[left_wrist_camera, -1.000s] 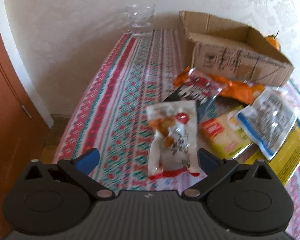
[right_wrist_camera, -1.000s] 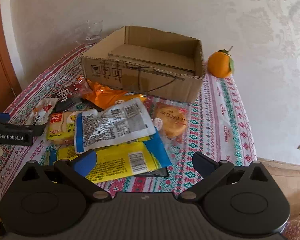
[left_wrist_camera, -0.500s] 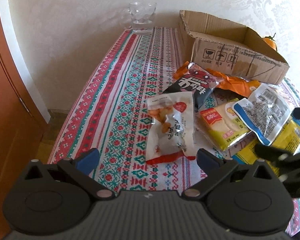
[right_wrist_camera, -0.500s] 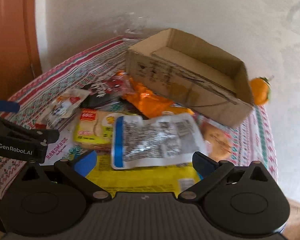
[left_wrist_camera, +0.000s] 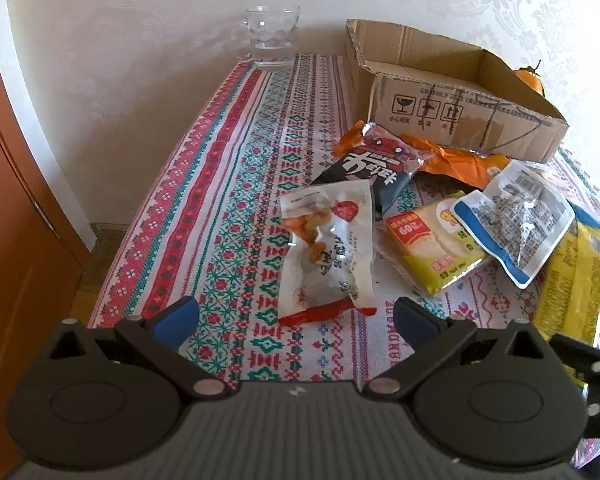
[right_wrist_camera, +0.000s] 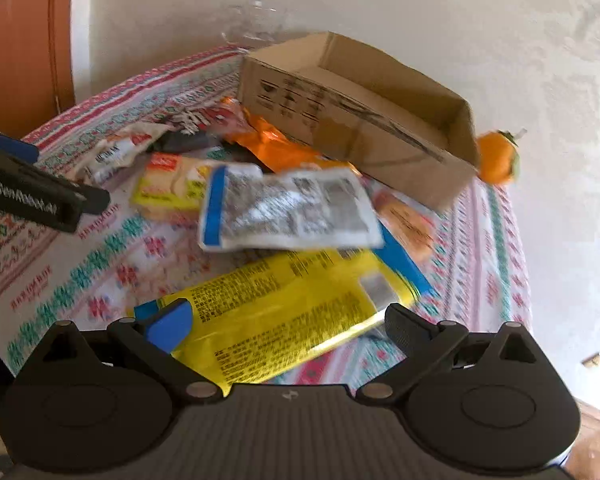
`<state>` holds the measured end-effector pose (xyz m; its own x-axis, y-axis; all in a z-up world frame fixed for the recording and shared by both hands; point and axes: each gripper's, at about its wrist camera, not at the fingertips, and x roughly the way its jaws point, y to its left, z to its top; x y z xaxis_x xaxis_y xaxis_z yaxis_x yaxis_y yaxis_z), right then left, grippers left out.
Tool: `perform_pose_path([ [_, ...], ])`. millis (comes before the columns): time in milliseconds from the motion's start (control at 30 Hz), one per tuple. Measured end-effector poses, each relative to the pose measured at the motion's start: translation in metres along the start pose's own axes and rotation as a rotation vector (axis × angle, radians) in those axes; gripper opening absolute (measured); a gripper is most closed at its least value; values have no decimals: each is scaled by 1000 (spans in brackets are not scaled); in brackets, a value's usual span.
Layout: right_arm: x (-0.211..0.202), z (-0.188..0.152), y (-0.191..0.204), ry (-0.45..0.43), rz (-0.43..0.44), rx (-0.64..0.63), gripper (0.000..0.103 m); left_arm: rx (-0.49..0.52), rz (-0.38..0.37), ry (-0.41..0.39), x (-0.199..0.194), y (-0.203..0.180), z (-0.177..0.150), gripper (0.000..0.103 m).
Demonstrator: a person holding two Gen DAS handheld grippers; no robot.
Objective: Organize snacks
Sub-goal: 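Reach the left tool to the white-red packet while the right tool reaches the yellow bar packets, then close the left gripper on the white-red packet while the right grips the yellow bars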
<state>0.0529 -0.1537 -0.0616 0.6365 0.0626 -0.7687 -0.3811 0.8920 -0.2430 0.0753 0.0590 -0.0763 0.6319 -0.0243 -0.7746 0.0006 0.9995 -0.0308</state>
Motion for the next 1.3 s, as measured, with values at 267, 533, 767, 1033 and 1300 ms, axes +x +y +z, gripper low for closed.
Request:
perform_pose_path([
  [267,-9,0,-25,3,13,140,103,20,7,-9,-2,-4,2,102],
  [533,20,10,-21,33,-22,223,103,27,26,-31,0,-4,8,102],
  [767,14,-20,-52,85,-12,287,103,61,39,-12,14,-4,13,102],
  [1033,24,-16,-59,92,22,371,103,58,23,-15,21,-6,19,101],
  [1300,13,-15,-72,84,69,409,82,59,-4,-1,21,1,22,92],
])
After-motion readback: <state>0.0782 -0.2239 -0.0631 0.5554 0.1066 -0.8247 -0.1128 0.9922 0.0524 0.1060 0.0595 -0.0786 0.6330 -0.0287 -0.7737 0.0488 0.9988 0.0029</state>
